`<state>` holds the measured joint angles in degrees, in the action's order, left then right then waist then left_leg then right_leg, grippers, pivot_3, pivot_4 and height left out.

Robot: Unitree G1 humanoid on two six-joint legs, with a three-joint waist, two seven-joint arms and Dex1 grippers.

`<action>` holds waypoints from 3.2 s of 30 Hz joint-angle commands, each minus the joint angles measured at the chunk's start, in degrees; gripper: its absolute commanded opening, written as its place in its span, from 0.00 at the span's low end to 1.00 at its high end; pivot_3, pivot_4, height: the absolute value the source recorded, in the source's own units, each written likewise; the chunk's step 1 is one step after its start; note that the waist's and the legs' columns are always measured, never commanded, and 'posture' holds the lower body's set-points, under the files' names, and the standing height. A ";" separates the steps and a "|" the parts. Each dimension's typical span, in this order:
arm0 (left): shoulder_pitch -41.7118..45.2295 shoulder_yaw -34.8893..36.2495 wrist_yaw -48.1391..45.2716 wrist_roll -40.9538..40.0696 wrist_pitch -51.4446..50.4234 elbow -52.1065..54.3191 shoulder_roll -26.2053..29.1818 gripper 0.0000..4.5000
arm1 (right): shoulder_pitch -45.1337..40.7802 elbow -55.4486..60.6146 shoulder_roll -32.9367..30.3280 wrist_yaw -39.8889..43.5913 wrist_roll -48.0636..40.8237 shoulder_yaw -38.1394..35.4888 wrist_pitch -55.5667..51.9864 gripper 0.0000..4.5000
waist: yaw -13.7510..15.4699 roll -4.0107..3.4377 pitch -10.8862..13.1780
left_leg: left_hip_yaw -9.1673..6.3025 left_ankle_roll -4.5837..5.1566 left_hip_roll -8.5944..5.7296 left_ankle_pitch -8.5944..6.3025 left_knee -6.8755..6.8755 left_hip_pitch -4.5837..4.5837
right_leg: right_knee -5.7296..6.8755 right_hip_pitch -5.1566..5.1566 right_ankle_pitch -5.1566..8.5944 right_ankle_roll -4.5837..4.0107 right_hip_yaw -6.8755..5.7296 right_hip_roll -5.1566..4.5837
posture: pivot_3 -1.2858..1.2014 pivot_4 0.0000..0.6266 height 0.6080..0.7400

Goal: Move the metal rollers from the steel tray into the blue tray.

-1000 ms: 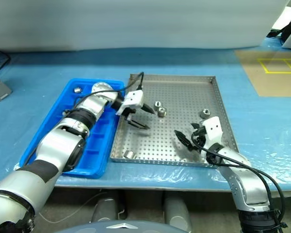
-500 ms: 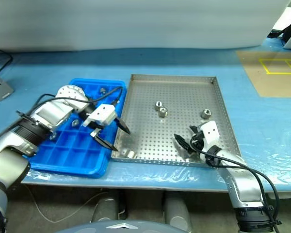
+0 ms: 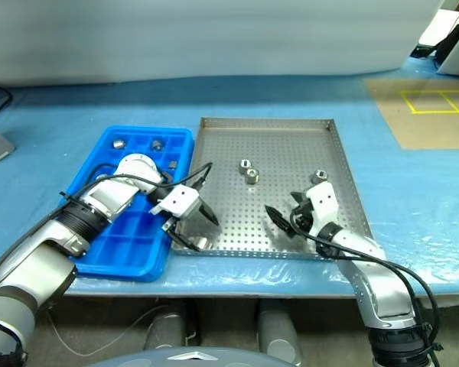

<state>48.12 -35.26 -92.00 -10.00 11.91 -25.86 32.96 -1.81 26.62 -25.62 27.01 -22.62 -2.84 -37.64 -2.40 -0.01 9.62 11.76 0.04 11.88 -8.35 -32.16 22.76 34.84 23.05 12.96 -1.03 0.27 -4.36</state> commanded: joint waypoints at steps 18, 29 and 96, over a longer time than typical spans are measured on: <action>-2.41 4.17 -0.50 -3.56 -11.02 5.44 4.29 0.81 | -3.32 15.04 2.87 -9.97 -2.97 4.64 -15.60 0.92 | 0.16 -0.02 -0.02 | -0.03 -0.17 -0.02 0.07 0.59 -0.08 | -0.10 0.36 -0.02 -0.03 0.15 0.04 | 0.33 0.24 1.00; -5.05 4.26 -0.45 -0.62 -12.74 7.96 3.56 0.81 | 1.62 15.46 4.27 -11.70 0.97 10.00 -10.71 0.92 | 0.18 -0.02 -0.02 | 0.00 -0.38 -0.01 0.18 0.86 -0.18 | -0.09 0.37 0.08 -0.12 0.04 0.06 | 0.33 0.24 1.00; -11.53 11.67 6.87 6.60 -17.48 8.11 3.16 0.81 | 0.25 10.82 0.28 -5.84 1.35 8.12 -9.34 0.92 | 0.00 -0.07 -0.06 | -0.12 -0.52 -0.01 0.08 0.93 -0.79 | -0.05 0.05 0.16 -0.08 0.06 0.09 | 0.35 0.24 1.00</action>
<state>37.58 -22.82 -85.00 -5.84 -6.29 -15.36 34.92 -1.34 36.36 -25.24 21.06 -21.31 6.09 -47.93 -2.40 -0.08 9.56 11.65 -0.49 11.87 -8.27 -31.23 21.96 34.80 23.09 13.12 -1.11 0.33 -4.27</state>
